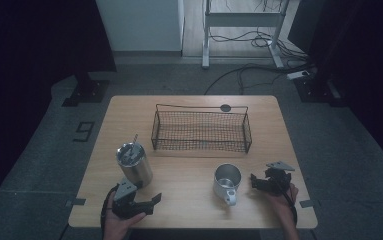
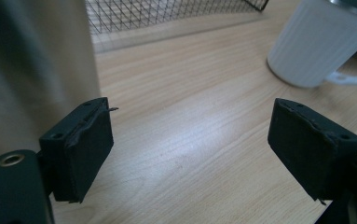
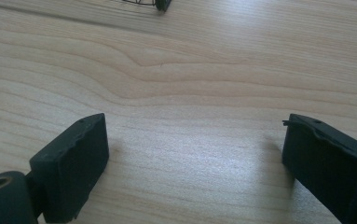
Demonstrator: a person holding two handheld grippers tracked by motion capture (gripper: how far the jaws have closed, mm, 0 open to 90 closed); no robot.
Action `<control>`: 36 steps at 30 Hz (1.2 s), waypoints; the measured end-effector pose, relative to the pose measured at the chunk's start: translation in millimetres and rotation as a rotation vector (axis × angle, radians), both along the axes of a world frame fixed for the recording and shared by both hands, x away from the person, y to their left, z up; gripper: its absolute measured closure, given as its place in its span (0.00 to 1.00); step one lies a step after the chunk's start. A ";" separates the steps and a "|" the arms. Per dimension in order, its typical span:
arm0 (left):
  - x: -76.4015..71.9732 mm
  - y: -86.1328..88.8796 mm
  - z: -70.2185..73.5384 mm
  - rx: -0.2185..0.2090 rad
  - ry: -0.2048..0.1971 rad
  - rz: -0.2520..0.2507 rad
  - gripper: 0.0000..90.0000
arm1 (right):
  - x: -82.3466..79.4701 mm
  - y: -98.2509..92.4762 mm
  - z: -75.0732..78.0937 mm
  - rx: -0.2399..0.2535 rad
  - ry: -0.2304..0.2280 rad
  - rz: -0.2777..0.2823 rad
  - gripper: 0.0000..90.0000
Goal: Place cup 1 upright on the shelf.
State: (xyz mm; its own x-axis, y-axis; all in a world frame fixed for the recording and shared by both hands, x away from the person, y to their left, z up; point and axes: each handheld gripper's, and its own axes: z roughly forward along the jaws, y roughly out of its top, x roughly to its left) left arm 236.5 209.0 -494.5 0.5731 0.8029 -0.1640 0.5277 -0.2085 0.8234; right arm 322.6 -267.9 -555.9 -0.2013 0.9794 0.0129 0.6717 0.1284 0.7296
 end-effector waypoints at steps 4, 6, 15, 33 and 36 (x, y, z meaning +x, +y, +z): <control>-1.6 7.5 5.9 -0.010 -0.017 0.013 0.15 | 0.1 -0.5 0.0 0.000 0.000 -0.001 0.08; -1.6 10.8 7.5 -0.014 -0.023 0.019 0.15 | 0.2 -0.7 0.0 -0.001 0.000 -0.001 0.08; -1.6 24.6 13.0 -0.019 -0.037 0.052 0.14 | 0.3 -0.8 0.0 -0.001 0.000 -0.001 0.08; 6.7 43.4 10.1 -0.026 -0.030 0.127 0.08 | 0.8 -1.2 0.0 -0.001 0.000 0.000 0.08; 9.5 45.3 9.4 -0.023 -0.033 0.127 0.05 | 0.8 -1.2 0.0 -0.001 0.000 -0.001 0.08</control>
